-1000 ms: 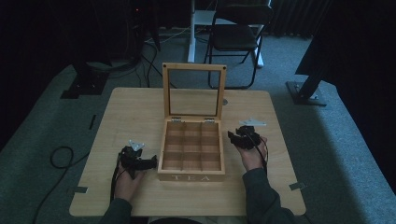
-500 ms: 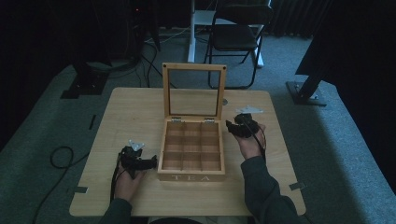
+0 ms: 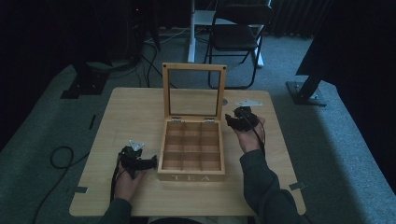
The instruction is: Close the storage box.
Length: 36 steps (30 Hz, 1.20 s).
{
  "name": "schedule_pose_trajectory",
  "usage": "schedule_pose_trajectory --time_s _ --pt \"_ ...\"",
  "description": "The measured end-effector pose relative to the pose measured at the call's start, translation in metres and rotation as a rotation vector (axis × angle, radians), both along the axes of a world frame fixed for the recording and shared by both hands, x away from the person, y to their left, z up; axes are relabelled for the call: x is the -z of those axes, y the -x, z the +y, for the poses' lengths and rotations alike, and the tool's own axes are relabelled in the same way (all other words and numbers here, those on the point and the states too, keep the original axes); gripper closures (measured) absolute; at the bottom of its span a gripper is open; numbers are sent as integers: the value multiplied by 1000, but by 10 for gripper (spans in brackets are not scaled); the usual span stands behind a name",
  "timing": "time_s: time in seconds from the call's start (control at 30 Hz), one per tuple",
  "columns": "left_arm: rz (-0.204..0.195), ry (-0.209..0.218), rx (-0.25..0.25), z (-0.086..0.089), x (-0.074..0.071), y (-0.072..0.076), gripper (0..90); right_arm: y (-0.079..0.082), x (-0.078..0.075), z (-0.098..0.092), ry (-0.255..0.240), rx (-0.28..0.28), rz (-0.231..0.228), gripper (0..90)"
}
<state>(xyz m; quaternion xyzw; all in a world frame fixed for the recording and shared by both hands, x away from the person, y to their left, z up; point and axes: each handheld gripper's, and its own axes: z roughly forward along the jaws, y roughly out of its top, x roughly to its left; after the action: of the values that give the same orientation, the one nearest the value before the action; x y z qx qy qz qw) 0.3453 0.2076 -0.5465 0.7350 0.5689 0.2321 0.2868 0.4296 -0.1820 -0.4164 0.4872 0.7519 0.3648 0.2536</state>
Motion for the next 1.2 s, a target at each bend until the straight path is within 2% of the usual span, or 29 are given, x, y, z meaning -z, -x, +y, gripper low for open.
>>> schedule_pose_trajectory --time_s 0.23,0.6,1.2 --pt "0 0 0 0 0 0 16 -7 -12 7 16 5 -19 491" --pt "0 0 0 0 0 0 16 -14 -28 13 7 -8 -42 426" --pt "-1 0 0 0 0 0 16 -30 -55 19 -31 -19 -83 466"
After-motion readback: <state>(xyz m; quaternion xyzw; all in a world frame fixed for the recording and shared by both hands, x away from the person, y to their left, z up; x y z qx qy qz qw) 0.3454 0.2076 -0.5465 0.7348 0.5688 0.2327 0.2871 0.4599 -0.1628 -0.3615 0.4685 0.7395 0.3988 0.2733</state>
